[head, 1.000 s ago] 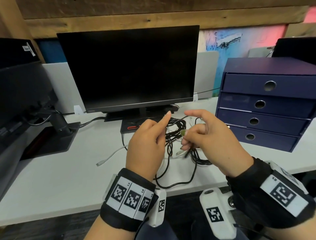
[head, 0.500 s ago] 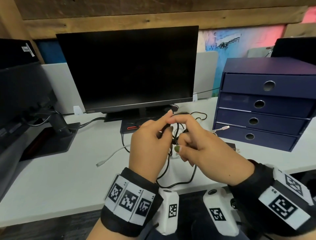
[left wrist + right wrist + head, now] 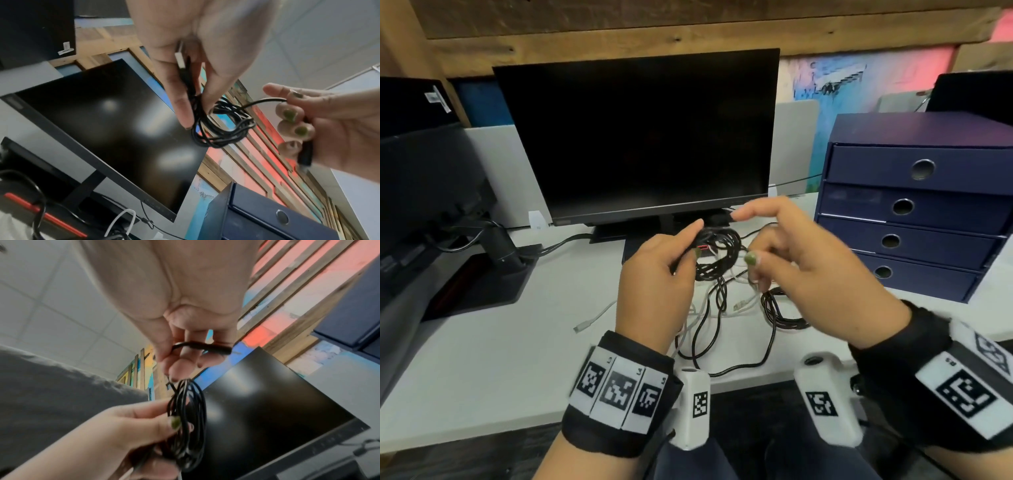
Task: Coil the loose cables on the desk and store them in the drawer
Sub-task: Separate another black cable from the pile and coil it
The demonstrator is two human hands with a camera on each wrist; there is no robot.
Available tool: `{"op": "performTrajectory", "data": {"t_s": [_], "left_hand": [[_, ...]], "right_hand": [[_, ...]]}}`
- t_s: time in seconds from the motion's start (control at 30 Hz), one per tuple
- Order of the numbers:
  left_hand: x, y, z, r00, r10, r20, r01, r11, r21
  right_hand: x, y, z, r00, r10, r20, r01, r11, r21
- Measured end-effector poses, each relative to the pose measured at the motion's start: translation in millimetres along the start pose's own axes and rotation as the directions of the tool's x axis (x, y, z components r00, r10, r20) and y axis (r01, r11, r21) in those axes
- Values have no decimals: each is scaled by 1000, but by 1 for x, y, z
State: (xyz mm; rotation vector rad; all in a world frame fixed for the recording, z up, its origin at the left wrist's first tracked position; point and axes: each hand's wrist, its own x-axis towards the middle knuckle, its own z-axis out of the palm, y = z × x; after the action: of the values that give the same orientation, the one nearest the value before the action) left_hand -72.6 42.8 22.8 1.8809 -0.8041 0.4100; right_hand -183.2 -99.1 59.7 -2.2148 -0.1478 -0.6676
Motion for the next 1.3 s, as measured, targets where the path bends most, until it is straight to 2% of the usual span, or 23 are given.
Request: {"op": "performTrajectory", "data": {"t_s": [0.13, 0.23, 0.4, 0.5, 0.57, 0.63, 0.7, 0.77, 0.8, 0.93, 1.07, 1.13, 1.2, 1.3], "left_hand": [[-2, 5, 3, 987, 63, 146, -82, 988, 132], [-3, 8, 4, 973, 110, 204, -145, 976, 165], [-3, 13, 0, 967, 84, 242, -56, 991, -121], [-4, 19, 1, 974, 75, 212, -29, 977, -211], [-5, 22, 5, 978, 52, 204, -3, 973, -233], [-6, 21, 9, 984, 34, 176, 2, 979, -203], [-7, 19, 11, 991, 17, 133, 7, 984, -180], [-7, 17, 10, 993, 6, 118, 13, 986, -164], [-7, 17, 10, 992, 10, 123, 9, 988, -155], [-7, 17, 11, 991, 22, 132, -7, 994, -107], [-7, 14, 12, 994, -14, 111, 24, 996, -91], [-7, 14, 12, 993, -26, 117, 37, 995, -89], [-6, 14, 11, 991, -38, 125, 49, 995, -89], [-6, 13, 10, 988, -45, 150, 60, 994, -94]], "right_hand": [[8, 0, -11, 992, -61, -114, 53, 996, -72], [10, 5, -15, 983, -65, -174, 42, 991, -131], [14, 26, -23, 944, -70, -324, -15, 967, -254], [13, 36, -15, 945, -66, -321, -46, 942, -331], [11, 38, -7, 955, -46, -293, -54, 945, -323], [9, 39, 0, 973, -16, -230, -44, 967, -251], [7, 38, 6, 981, 81, -174, -86, 996, -22], [5, 37, 10, 974, 175, -142, -140, 963, 228], [4, 37, 11, 972, 179, -154, -136, 957, 257], [5, 33, 11, 966, 94, -239, -57, 986, 155], [2, 27, 9, 949, -23, -315, -3, 997, -83], [1, 26, 7, 950, -136, -282, 80, 976, -201], [1, 28, 6, 953, -231, -196, 148, 919, -366], [2, 28, 6, 972, -202, -121, 130, 888, -441]]}}
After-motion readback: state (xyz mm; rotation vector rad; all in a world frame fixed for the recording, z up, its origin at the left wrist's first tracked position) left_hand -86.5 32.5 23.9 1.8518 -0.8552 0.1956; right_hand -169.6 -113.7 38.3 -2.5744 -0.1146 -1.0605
